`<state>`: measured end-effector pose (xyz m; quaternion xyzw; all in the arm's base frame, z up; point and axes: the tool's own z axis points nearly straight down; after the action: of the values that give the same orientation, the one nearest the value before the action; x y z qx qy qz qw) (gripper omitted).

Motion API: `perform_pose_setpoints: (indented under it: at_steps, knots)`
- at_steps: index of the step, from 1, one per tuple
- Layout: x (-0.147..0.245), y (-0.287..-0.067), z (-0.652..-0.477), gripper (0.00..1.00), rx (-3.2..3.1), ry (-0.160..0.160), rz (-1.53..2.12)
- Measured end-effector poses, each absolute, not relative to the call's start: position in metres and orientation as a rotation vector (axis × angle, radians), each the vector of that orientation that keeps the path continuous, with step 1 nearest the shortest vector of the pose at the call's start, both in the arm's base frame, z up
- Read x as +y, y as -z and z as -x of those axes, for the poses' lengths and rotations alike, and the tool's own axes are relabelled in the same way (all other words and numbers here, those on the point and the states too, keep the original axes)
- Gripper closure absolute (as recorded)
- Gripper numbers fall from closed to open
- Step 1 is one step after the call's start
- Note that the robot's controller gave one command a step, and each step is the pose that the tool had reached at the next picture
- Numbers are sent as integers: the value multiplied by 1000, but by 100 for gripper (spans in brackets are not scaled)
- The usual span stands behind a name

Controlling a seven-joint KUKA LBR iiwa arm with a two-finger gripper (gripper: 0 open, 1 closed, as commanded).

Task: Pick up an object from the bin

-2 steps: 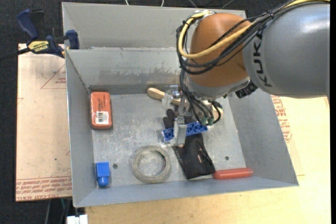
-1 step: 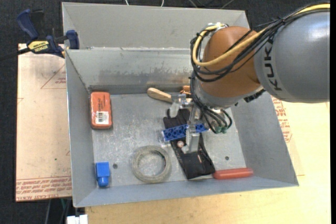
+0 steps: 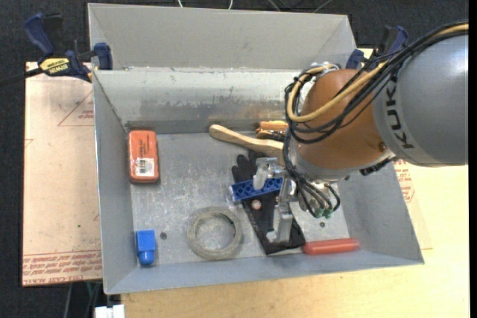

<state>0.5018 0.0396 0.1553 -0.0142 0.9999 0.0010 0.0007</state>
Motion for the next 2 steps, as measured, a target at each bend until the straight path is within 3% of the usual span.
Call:
perform_pose_setpoints:
  at_steps: [1, 2]
  knots:
    - [32, -117, -513, 0, 3136, -2, 172]
    - [48, -100, -513, 0, 3096, -4, 533]
